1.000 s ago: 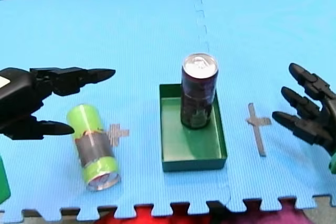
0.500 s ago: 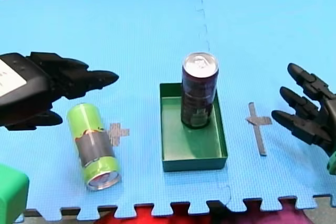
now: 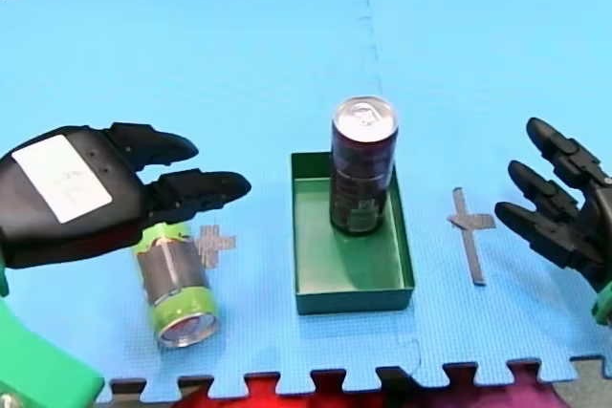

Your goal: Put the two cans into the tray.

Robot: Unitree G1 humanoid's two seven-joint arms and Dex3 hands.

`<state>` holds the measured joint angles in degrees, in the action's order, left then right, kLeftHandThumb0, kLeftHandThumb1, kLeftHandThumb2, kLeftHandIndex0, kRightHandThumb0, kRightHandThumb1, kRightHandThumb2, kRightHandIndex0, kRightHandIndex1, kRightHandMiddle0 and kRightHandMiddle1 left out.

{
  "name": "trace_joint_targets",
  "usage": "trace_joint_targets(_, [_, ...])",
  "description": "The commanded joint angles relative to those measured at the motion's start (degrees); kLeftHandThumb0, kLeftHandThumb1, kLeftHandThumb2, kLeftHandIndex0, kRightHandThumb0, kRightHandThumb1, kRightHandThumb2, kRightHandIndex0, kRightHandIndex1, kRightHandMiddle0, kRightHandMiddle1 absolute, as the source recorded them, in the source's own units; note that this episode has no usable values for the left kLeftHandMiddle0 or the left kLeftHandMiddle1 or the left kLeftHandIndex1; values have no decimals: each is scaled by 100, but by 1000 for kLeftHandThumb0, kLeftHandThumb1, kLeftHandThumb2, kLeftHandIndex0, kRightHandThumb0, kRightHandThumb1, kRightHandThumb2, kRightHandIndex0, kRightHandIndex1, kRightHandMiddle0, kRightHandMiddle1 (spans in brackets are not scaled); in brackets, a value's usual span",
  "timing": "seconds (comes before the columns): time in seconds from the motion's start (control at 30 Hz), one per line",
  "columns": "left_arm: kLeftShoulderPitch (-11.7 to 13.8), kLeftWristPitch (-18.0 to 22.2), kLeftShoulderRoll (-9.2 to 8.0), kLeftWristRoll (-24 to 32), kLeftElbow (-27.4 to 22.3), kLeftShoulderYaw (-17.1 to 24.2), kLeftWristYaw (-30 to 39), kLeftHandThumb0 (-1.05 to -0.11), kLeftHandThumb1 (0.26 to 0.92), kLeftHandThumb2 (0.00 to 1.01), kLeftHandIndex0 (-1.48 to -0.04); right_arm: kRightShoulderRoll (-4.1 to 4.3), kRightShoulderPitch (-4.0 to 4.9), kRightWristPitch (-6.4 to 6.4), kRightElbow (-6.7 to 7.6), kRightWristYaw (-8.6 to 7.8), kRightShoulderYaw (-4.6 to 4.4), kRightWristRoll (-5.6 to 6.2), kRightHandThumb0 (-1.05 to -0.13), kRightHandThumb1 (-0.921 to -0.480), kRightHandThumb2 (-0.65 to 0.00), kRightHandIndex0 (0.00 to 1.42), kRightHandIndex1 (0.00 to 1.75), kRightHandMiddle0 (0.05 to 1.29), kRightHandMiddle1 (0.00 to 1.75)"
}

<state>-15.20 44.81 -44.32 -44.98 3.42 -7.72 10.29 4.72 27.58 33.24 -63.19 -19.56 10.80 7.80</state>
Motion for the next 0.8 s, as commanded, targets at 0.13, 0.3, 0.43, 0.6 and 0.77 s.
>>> trace_joint_targets(0.13, [-191,185,-69,-351,349,-361,-317,-1048,869,0,-258,33,-13,3,33,-52,51,59,-962,-848,0,385,5,375,8])
trace_joint_targets(0.3, [-247,206,8,-543,657,-646,-531,-1048,859,0,-263,56,-26,-1,67,-78,63,71,-956,-839,0,386,4,383,7])
trace_joint_targets(0.43, [-256,207,98,-648,909,-902,-695,-1048,851,0,-265,65,-41,-12,114,-91,69,80,-949,-832,0,388,4,389,7])
trace_joint_targets(0.6, [-301,122,96,-570,931,-1092,-480,-1048,843,0,-267,91,-65,12,136,-98,70,72,-947,-825,0,391,4,394,6])
trace_joint_targets(0.77, [-291,29,87,-632,896,-1236,-381,-1048,838,0,-266,127,-82,66,111,-113,75,63,-949,-820,0,393,4,396,4])
